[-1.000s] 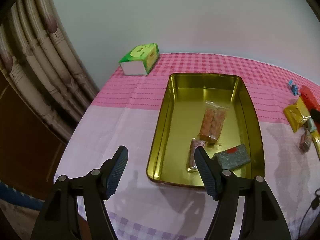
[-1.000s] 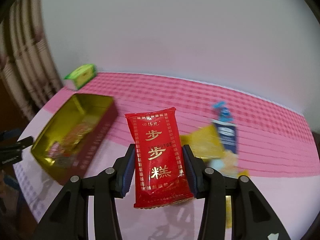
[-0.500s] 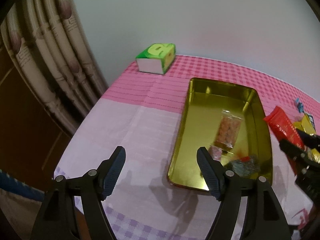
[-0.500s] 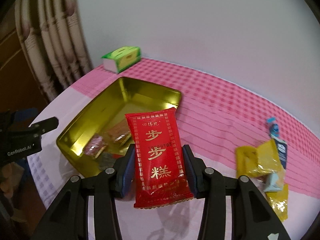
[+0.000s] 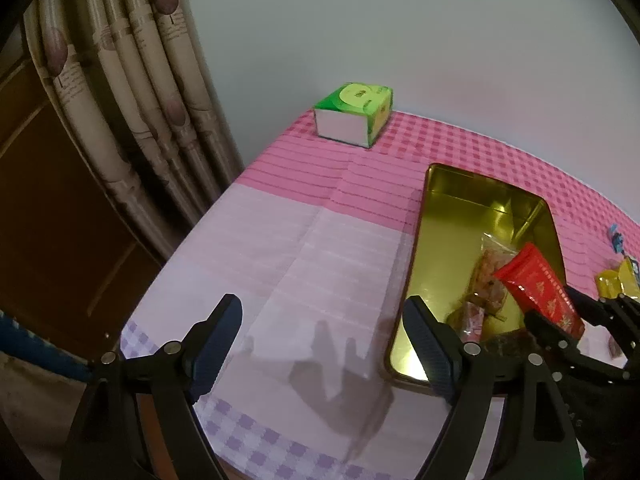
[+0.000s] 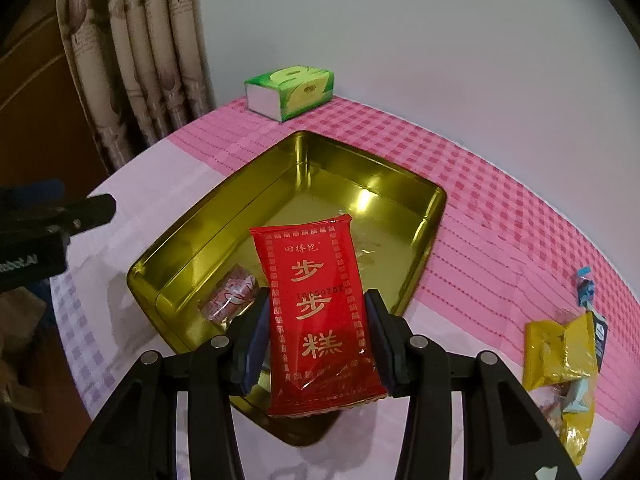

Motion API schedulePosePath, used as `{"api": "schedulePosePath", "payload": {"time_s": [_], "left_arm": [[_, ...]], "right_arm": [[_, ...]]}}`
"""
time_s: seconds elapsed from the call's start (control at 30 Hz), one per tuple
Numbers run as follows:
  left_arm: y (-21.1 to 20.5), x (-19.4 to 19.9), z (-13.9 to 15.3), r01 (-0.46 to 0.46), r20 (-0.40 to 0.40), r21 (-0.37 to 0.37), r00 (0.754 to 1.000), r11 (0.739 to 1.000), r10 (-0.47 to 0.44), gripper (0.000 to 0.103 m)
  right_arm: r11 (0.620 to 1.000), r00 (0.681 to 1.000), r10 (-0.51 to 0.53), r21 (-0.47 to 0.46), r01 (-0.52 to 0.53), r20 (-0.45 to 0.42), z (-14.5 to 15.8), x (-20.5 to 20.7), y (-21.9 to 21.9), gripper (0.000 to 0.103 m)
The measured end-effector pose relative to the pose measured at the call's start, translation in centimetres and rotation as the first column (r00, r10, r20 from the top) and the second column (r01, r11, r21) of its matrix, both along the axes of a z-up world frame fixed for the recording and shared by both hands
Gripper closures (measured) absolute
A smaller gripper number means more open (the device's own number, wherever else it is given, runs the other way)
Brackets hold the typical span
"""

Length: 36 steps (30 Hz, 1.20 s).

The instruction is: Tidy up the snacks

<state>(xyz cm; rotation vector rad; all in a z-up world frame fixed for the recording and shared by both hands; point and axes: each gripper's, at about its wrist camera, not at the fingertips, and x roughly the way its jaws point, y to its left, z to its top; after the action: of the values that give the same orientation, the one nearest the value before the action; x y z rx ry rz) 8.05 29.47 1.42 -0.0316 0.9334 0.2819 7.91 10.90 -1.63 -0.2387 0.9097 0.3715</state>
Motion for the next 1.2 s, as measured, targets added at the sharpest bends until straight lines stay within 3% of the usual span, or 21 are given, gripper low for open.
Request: {"api": "schedulePosePath", "payload": {"time_s": [0.5, 1.03, 1.2], "left_arm": [[-0.5, 0.2, -0.3, 0.038, -0.003, 0.010, 0.999, 0.999, -0.038, 0.019], [-0.6, 0.4, -0.5, 0.046, -0.008, 0.001, 0.999, 0.999, -0.046, 0.018], [-0.7, 0.4, -0.6, 0.049, -0.005, -0.002, 0.999, 0.999, -0.049, 0.018]], "right_arm": [[0.998, 0.999, 0.033, -0.053, -0.035, -0.036, -2.9, 1.3, 2.9, 0.061], [0.999, 0.998, 0.022, -0.037, -0.024, -0.055, -3.1, 1.3, 2.6, 0.058], [1.000, 0.999, 0.018, -0.017, -0.019, -0.035, -2.4, 0.9, 2.4, 0.040]]}}
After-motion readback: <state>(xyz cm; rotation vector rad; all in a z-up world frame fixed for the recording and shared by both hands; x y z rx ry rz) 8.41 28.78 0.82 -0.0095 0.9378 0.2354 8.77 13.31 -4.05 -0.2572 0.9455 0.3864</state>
